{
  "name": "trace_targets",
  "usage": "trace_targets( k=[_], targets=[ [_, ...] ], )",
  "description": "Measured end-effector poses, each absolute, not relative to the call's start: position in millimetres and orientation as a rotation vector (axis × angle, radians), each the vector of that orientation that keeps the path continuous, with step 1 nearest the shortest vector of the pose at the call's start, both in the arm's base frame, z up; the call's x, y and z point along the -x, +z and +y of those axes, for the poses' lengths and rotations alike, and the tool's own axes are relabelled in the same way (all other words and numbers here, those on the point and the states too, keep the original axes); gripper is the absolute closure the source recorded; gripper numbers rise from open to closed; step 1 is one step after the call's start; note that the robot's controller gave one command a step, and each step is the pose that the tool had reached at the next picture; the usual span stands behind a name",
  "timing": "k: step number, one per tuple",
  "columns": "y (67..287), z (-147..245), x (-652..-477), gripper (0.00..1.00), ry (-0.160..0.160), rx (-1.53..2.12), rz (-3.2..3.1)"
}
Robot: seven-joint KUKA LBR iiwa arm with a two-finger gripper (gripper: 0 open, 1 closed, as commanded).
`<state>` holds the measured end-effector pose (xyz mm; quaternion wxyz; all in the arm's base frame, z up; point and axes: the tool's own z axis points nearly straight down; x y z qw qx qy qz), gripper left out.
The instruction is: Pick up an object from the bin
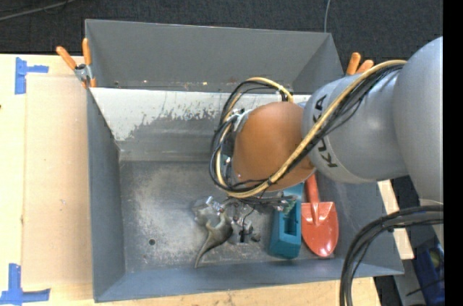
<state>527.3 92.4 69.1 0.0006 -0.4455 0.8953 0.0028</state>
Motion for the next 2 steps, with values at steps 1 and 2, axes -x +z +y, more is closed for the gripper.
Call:
trace_targets(
  k=[1, 2],
  targets=[
    [71.0, 92.7, -526.8, 1.0, 0.01, 1.399, 2.812],
    [91.4, 92.8, -524.7, 1.0, 0.014, 1.398, 2.819]
  ],
)
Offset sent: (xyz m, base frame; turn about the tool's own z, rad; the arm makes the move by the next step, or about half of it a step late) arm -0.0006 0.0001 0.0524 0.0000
